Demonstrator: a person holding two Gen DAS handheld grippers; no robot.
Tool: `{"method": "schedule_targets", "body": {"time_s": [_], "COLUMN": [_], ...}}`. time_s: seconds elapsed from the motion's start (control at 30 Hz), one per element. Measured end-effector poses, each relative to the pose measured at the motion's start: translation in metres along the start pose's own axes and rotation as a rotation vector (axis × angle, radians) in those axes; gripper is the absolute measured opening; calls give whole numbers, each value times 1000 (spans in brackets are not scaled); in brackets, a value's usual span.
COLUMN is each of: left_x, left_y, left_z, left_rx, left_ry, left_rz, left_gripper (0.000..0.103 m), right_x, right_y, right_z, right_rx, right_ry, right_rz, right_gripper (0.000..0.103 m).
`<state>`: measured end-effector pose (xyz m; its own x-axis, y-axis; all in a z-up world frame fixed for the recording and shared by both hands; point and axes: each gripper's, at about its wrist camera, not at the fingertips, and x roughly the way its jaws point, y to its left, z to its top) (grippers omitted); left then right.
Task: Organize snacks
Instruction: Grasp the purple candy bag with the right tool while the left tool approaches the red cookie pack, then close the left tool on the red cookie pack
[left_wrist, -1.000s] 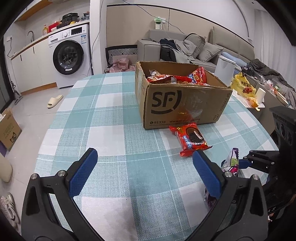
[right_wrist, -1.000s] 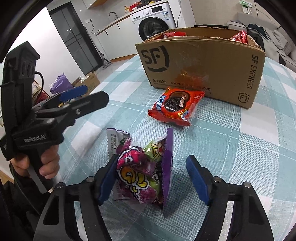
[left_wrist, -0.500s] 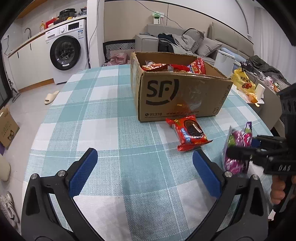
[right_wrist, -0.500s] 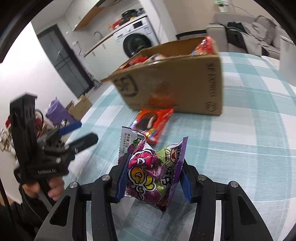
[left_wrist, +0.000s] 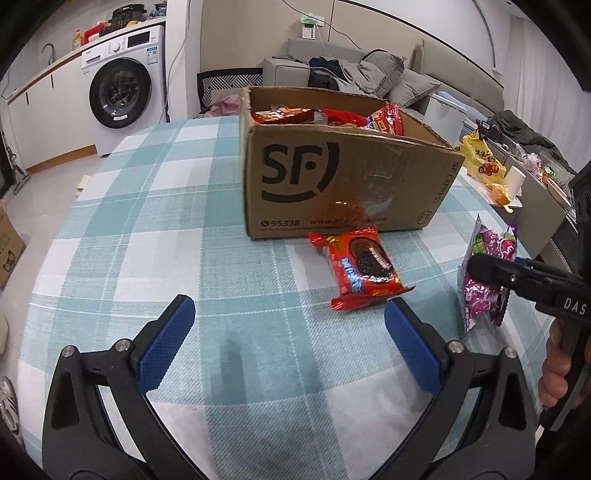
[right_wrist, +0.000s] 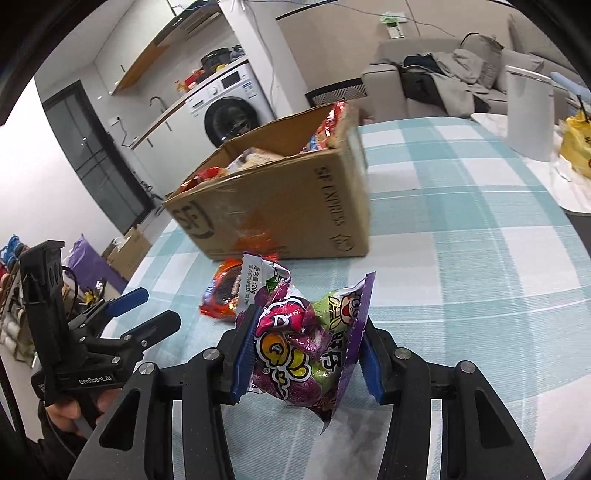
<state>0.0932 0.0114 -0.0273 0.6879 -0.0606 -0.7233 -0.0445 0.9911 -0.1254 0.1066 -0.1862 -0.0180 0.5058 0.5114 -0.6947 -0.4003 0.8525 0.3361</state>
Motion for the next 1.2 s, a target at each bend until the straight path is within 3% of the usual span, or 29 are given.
{"method": "schedule_targets", "body": {"time_s": [0.33, 0.73, 0.83, 1.0, 1.07, 1.1, 1.2], "left_x": [32, 70, 73, 76, 74, 73, 71], "left_y": [-26, -47, -47, -52, -55, -56, -57], "left_z": [14, 31, 33, 32, 30, 30, 31], "left_rx": [10, 36, 43, 69, 87, 93, 104], "left_ry": [33, 88, 91, 96, 88, 82, 78], "left_rz": [-16, 18, 19, -16, -14, -17, -17], "left_gripper": [102, 100, 89, 53, 51, 44, 43], "right_x": [-3, -8, -10, -10, -10, -10, -10], "right_y": [-9, -9, -9, -9, -9, -9, -9], "right_z": [-1, -1, -1, -1, -1, -1, -1], "right_rx": [19, 16, 17, 20, 19, 18, 16], "right_ry": [-17, -23, -27, -27, -26, -26, -27], "right_rz": [-10, -27, -28, -30, -29, -29, -29], "right_gripper": [49, 49, 49, 49, 49, 49, 49]}}
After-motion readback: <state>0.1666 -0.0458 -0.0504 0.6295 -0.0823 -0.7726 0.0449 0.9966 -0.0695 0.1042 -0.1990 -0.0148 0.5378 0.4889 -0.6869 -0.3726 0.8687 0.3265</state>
